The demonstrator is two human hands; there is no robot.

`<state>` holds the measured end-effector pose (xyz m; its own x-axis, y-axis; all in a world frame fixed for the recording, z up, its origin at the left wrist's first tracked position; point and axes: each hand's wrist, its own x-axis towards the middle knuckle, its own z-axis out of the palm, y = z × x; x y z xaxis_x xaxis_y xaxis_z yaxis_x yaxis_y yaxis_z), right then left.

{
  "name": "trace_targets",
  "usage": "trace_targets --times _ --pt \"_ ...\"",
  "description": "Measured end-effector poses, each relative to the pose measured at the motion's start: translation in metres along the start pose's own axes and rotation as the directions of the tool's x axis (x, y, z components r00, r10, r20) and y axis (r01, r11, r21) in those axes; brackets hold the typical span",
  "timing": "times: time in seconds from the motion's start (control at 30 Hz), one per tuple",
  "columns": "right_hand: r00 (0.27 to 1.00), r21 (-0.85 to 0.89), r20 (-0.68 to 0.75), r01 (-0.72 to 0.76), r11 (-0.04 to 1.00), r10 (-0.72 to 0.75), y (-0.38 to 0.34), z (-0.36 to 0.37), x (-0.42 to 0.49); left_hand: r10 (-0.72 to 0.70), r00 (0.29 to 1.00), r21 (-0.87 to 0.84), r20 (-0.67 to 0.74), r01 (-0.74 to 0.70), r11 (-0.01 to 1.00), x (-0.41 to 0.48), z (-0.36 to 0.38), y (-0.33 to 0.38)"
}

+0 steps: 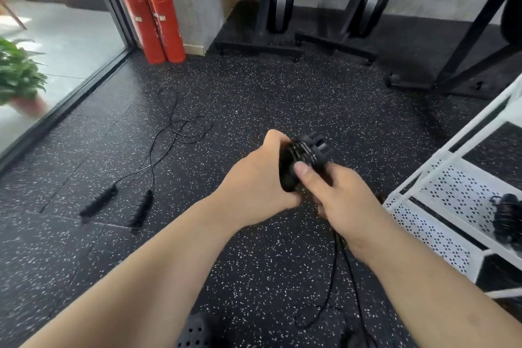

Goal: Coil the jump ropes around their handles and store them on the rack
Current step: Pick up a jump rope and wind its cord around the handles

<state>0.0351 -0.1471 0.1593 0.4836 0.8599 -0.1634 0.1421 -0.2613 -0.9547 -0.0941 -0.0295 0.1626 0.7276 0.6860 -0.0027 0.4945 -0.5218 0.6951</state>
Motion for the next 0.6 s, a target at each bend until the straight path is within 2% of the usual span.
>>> trace_targets --times 0.07,0.13,0.2,0.37,0.5,0.6 --pt "0.999 0.089 -0.037 -0.006 0.996 0.01 0.003 -0.003 0.001 0.049 0.998 -0.092 0.047 -0.045 0.995 -0.001 -0.005 -0.003" --pt "0.999 0.154 -0.039 -0.028 0.988 0.034 0.002 -0.003 0.001 0.068 0.998 -0.117 0.01 -0.066 0.991 -0.001 -0.006 -0.004" --pt "0.998 0.177 -0.022 -0.049 0.983 0.054 0.003 -0.002 0.002 0.048 0.999 -0.071 -0.027 -0.049 0.996 -0.001 -0.004 -0.001" --pt "0.996 0.198 -0.034 -0.07 0.978 0.078 0.003 -0.002 0.007 -0.104 0.99 0.081 -0.092 0.112 0.99 0.005 -0.002 0.001" --pt "0.997 -0.008 0.013 -0.077 0.997 0.078 0.001 -0.009 0.007 -0.117 0.982 0.173 -0.145 0.142 0.975 0.005 0.002 0.001" --pt "0.995 -0.365 0.098 0.021 0.931 0.016 0.0 -0.019 0.003 -0.172 0.964 0.247 -0.205 0.221 0.944 0.009 -0.004 -0.009"
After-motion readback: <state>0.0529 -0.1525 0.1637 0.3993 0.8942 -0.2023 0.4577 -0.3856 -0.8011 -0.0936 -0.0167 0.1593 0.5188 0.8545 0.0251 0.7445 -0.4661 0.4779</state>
